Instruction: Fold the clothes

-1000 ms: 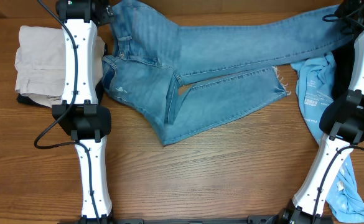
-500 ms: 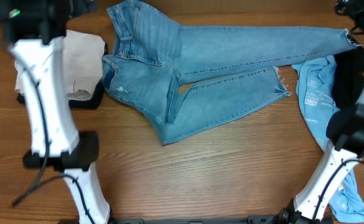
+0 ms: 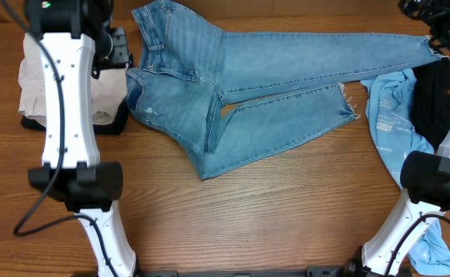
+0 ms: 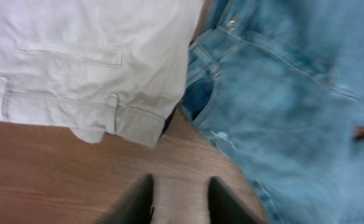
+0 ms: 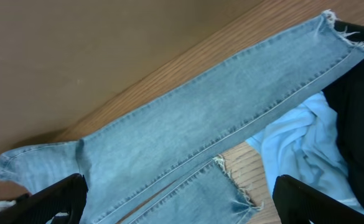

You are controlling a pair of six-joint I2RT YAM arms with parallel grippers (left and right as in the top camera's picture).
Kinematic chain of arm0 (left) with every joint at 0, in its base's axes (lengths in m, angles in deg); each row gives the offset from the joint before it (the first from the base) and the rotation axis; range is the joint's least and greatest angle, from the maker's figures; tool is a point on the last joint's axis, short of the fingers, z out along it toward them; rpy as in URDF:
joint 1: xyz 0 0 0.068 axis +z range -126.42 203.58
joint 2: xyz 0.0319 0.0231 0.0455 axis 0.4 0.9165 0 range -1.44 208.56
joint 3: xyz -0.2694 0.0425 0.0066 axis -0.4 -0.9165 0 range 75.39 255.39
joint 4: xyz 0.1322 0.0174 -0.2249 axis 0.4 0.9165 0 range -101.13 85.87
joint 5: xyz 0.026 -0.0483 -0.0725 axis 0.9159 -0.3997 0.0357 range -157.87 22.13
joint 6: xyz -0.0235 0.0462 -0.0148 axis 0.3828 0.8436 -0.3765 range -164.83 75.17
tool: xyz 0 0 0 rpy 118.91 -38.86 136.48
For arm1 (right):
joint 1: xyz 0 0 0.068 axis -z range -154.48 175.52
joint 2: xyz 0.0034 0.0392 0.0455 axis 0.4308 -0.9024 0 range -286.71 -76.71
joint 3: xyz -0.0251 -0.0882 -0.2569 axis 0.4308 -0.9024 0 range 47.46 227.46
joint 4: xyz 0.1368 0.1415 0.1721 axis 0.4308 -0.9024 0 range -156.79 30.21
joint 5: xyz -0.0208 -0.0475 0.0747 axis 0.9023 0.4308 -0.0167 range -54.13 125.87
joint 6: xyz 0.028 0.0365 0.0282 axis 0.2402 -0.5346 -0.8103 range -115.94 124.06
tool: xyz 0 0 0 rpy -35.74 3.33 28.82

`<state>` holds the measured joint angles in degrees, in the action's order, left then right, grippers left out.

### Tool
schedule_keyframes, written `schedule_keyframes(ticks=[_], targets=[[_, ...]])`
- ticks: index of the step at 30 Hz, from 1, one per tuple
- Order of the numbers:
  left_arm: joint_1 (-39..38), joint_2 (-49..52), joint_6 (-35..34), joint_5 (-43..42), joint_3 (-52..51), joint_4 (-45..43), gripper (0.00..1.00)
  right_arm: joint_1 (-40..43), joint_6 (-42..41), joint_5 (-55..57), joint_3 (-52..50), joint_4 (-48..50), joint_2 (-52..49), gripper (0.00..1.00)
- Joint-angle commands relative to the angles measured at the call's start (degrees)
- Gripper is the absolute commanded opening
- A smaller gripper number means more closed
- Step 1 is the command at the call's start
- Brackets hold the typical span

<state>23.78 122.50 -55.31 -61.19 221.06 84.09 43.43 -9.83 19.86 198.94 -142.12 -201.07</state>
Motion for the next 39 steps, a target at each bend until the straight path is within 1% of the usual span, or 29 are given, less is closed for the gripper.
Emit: schedule_keyframes(ticks=[1,3,6,7,8,9,14,17,18,20,23,24,26,33,39], targets=[[5.51,3.28,0.26,0.79,-5.92,-5.35,0.09,-0.02,0.61,1.88,-0.02,-0.72,0.15,1.0],[7.91,5.09,1.07,0.68,-8.13,-8.37,0.05,-0.02,0.61,3.13,-0.24,-0.83,0.15,1.0],[10.8,8.68,9.86,-0.26,-8.37,-9.55,0.04,-0.02,0.61,4.0,-0.83,-0.48,0.04,1.0],[11.26,10.01,14.34,-0.2,-8.39,-10.05,0.04,-0.02,0.61,4.0,-1.22,-0.2,0.04,1.0],[11.47,11.8,17.16,-0.09,-8.44,-10.32,0.04,-0.02,0.61,4.0,-1.62,-0.07,0.04,1.0],[11.52,12.94,17.94,0.0,-8.44,-10.43,0.04,-0.02,0.61,4.0,-1.95,0.07,0.04,1.0],[11.63,21.29,17.99,4.26,-8.48,-16.7,0.04,-0.02,0.81,4.92,-2.27,0.07,0.04,1.0],[12.17,24.9,18.05,4.46,-8.48,-20.5,0.04,-0.02,0.81,6.58,-2.29,-0.63,0.04,1.0],[12.44,26.01,18.53,4.42,-8.48,-21.73,0.04,-0.02,0.81,6.58,-2.27,-0.79,0.04,1.0],[13.16,28.41,23.02,4.24,-8.48,-23.17,0.04,-0.02,0.79,6.58,-2.29,-0.79,0.04,1.0],[14.38,29.77,26.43,4.24,-8.55,-24.22,0.04,-0.02,0.79,6.56,-2.27,-0.81,0.04,1.0],[15.17,30.1,26.47,4.13,-8.55,-25.16,0.04,-0.02,0.79,6.58,-2.29,-0.83,0.04,1.0],[18.01,30.38,28.33,2.29,-8.55,-27.36,0.04,-0.02,0.79,7.96,-2.27,-1.27,0.04,1.0],[24.41,30.38,28.28,-1.2,-8.55,-30.45,0.04,-0.02,0.76,8.48,-2.29,-2.03,0.04,1.0],[25.16,30.36,26.93,-2.25,-8.52,-30.99,0.04,-0.02,0.76,8.94,-2.29,-1.97,0.04,1.0]])
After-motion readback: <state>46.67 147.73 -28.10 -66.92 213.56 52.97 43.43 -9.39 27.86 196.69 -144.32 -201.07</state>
